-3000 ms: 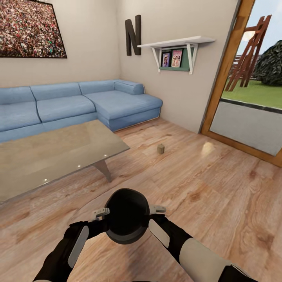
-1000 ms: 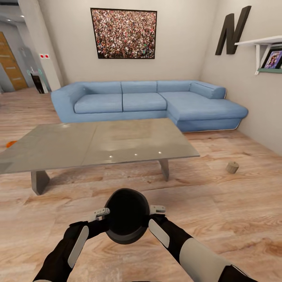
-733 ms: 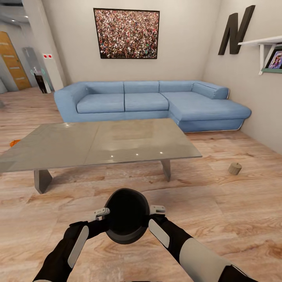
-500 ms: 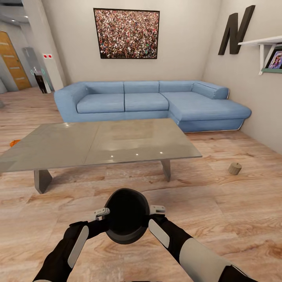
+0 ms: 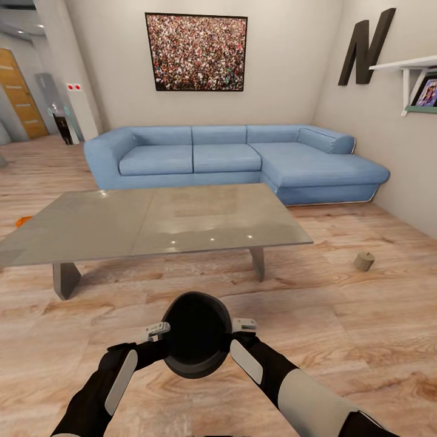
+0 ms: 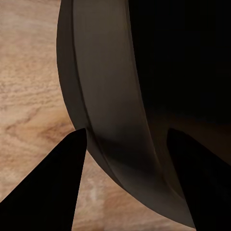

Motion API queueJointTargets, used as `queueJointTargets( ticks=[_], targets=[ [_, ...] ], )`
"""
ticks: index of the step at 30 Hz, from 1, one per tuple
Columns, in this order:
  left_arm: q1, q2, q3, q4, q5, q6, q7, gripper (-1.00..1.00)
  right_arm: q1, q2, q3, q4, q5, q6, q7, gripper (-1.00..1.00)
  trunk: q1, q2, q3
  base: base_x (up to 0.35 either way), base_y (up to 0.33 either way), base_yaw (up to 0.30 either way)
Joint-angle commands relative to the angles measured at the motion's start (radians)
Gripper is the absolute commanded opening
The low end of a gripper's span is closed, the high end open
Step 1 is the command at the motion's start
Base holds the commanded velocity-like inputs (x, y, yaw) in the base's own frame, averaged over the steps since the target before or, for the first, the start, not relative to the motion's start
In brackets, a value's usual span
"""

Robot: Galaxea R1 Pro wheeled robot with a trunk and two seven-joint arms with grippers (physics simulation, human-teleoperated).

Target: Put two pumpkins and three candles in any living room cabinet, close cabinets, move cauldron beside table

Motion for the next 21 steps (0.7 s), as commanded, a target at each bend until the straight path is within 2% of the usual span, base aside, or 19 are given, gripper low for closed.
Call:
queueJointTargets(
  ticks=[1, 9, 21],
  targets=[
    [0.0, 0.001, 0.0, 0.001, 0.0, 0.0, 0.002, -1.0, -0.001, 0.0, 0.004, -0.023, 0.004, -0.07, 0.091, -1.0, 0.0, 0.0, 0.0, 0.0, 0.0, 0.106],
    [0.0, 0.001, 0.001, 0.002, 0.0, 0.0, 0.002, -1.0, -0.001, 0.0, 0.003, -0.024, 0.003, -0.069, 0.091, -1.0, 0.0, 0.0, 0.0, 0.072, 0.0, 0.225],
    [0.0, 0.002, 0.001, 0.001, 0.0, 0.0, 0.002, -1.0, -0.001, 0.0, 0.003, -0.024, 0.003, -0.069, 0.091, -1.0, 0.0, 0.0, 0.0, 0.182, 0.0, 0.018]
  ],
)
